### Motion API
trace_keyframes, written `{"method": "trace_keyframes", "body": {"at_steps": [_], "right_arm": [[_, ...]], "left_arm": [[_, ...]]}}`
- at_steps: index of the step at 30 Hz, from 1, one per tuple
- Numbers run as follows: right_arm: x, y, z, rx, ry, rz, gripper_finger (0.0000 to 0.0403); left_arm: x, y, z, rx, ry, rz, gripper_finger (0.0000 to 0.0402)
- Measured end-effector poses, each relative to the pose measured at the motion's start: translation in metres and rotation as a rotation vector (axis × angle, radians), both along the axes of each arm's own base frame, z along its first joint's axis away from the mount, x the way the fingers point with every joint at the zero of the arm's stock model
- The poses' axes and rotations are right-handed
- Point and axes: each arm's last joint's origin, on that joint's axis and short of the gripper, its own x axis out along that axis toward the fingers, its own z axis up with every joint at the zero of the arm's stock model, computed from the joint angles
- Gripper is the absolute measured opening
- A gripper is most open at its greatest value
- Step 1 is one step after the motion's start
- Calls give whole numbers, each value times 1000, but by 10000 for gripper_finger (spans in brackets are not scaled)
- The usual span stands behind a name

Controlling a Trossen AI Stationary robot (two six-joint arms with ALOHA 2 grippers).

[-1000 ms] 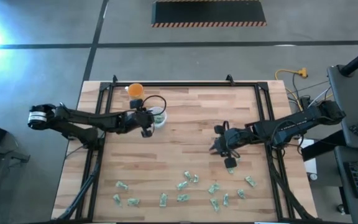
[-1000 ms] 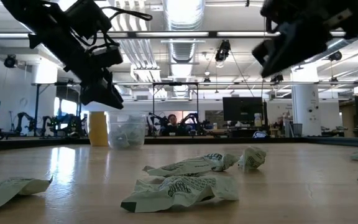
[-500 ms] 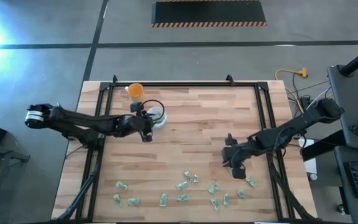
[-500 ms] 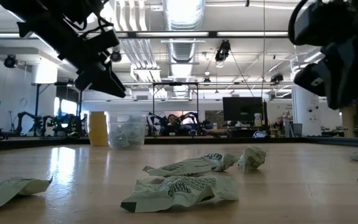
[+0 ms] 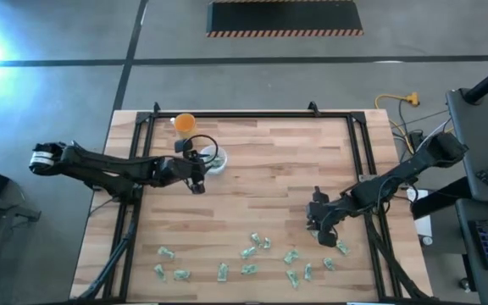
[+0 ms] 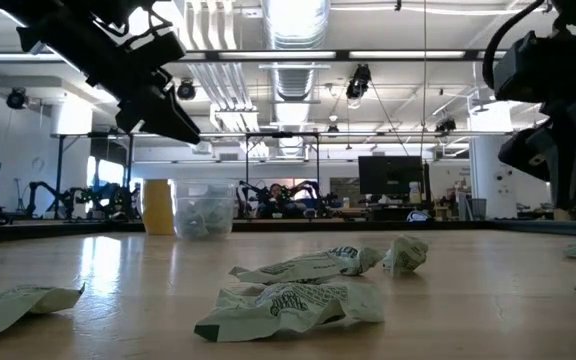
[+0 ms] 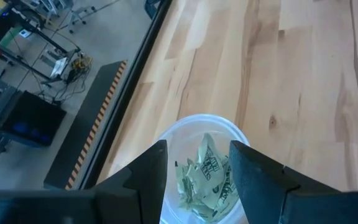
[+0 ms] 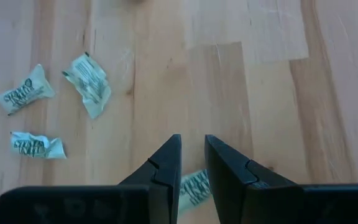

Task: Pick and place Stevia / Truvia into bins
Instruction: Put the stevia packet into the transparent container

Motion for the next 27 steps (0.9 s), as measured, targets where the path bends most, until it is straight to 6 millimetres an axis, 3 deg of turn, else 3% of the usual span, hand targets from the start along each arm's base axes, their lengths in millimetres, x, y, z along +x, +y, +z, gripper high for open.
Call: {"method": "trace_keyframes", "body": {"at_steps": [27], "right_arm": [[-16,-4,-28,13,-50,-34,63]], "left_arm": [[-2,-21,3,0,-14,-102,158]]}}
